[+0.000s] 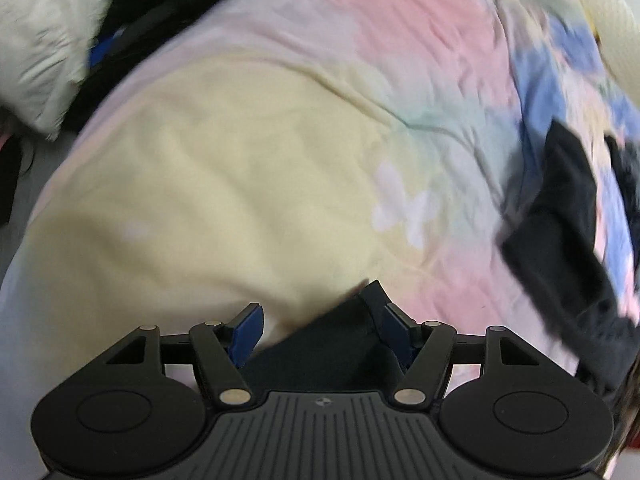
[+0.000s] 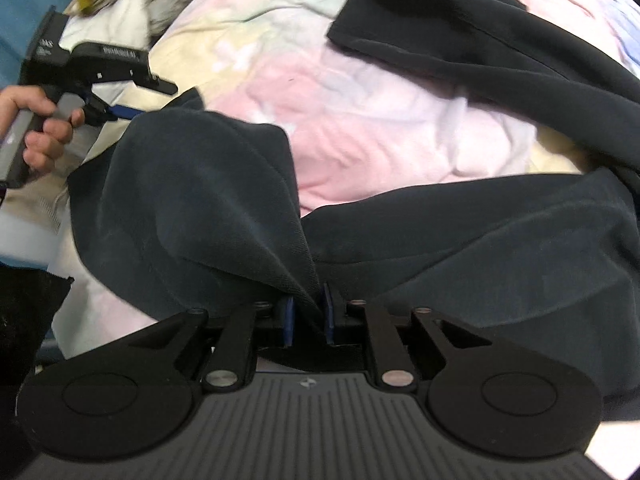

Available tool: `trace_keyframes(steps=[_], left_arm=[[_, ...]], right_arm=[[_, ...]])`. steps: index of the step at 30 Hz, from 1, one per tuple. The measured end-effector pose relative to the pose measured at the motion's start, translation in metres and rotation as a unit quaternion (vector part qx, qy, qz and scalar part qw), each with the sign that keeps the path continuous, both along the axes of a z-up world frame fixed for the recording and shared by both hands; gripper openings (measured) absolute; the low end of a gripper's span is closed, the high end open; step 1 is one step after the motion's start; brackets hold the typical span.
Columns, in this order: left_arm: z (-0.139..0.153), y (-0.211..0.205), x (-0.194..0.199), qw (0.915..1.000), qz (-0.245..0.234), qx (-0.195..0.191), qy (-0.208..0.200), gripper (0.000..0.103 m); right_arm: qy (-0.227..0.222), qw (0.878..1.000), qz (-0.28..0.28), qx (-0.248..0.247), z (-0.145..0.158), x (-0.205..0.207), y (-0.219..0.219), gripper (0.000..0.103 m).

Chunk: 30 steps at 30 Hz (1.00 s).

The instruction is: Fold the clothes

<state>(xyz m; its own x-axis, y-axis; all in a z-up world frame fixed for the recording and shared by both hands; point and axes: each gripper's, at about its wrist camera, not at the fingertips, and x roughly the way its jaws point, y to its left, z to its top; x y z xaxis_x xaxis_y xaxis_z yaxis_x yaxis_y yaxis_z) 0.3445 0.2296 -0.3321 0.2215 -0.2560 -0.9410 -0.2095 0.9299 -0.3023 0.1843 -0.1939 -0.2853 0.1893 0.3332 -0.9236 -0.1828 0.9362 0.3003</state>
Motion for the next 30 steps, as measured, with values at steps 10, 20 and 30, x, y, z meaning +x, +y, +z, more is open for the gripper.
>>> trace_keyframes(steps=[10,20,30], left_arm=[[-0.021,-0.039,0.015,0.9783,-0.206,0.020,-0.014,0.049],[-0.004,-0.026,0.001,0.9718,-0.230,0.002,-0.051,0.005],[0.083,0.077,-0.001,0.9850,0.027,-0.047,-0.164,0.004]], right_arm=[[-0.002,0.997,-0.069,-0.020,0.004,-0.005,0.009,0.018],[0.001,0.997,-0.076,-0.034,0.005,0.004,0.017,0.022],[-0.009,0.992,-0.118,0.032,0.025,0.012,0.014,0.035]])
